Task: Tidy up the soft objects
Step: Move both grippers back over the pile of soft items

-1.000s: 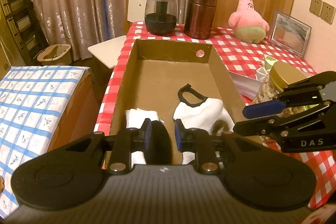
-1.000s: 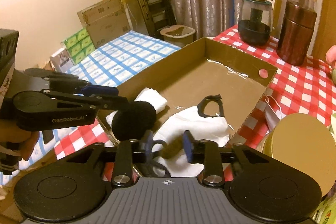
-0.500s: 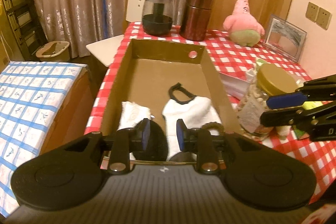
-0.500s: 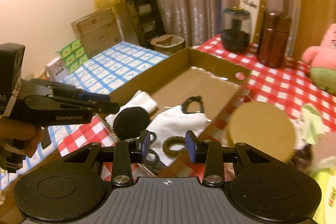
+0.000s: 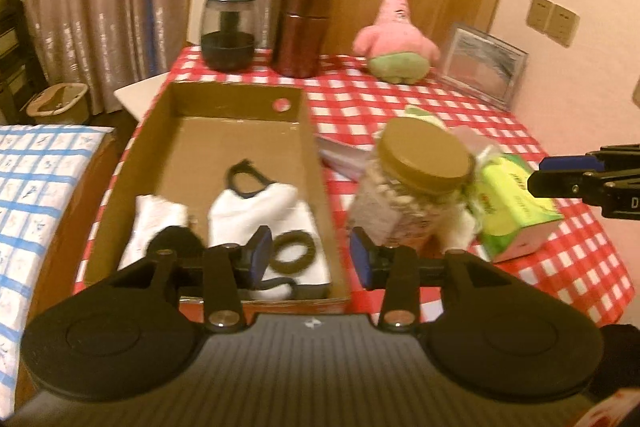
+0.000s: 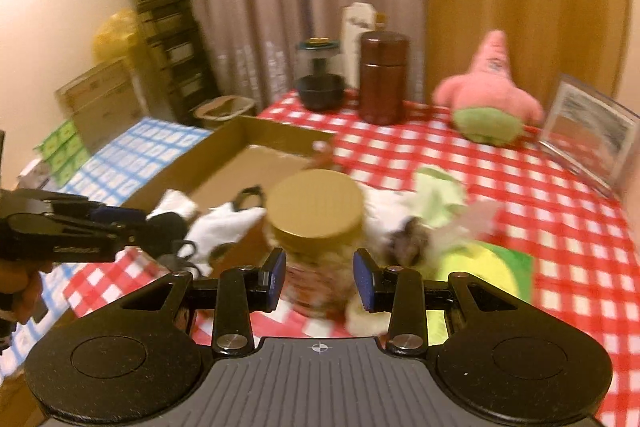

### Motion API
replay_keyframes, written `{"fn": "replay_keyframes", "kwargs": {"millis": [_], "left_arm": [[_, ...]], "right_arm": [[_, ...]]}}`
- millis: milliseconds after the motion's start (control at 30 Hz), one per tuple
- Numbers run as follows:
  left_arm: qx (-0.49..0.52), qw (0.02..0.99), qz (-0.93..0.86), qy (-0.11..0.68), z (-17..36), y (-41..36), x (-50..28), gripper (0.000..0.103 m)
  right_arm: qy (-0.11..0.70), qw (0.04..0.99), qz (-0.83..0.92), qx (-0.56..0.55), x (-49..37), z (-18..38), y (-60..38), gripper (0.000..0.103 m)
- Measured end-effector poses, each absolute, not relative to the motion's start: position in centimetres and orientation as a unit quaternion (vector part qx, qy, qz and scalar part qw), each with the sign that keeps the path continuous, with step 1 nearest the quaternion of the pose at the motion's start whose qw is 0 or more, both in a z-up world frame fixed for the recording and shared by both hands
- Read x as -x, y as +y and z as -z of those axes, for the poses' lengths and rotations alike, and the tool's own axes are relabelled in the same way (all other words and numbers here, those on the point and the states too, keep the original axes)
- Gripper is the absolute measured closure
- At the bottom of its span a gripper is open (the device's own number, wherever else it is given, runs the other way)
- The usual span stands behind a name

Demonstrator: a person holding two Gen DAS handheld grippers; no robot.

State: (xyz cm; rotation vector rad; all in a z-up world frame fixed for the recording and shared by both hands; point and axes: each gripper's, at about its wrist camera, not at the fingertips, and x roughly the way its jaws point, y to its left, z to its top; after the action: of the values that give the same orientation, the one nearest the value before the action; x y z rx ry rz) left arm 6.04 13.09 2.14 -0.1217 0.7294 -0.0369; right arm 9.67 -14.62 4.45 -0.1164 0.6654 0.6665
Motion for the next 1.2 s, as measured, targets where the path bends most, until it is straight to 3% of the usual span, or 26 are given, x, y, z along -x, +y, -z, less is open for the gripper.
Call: {"fn": "replay_keyframes", "kwargs": {"millis": [567, 833, 1200], "left_arm": [[0.014, 0.931, 0.099, 0.35, -5.6, 6.2, -9.4, 0.023], [-0.021, 0.926, 0.126, 0.355, -6.5, 5.3, -12.4, 0.018], [-0.038, 0.929, 0.16, 0.332, -7.8, 6.5, -18.1, 0.018]], "right_arm": [[0.323, 0.908, -0.265, 0.035, -10.6, -5.4, -22.1, 0.059], [0.328, 0.896, -0.29, 0.072, -12.7, -4.7, -21.8, 0.051], [0.324, 0.861, -0.351, 0.176, -16.5, -1.7, -17.8, 0.049]]}}
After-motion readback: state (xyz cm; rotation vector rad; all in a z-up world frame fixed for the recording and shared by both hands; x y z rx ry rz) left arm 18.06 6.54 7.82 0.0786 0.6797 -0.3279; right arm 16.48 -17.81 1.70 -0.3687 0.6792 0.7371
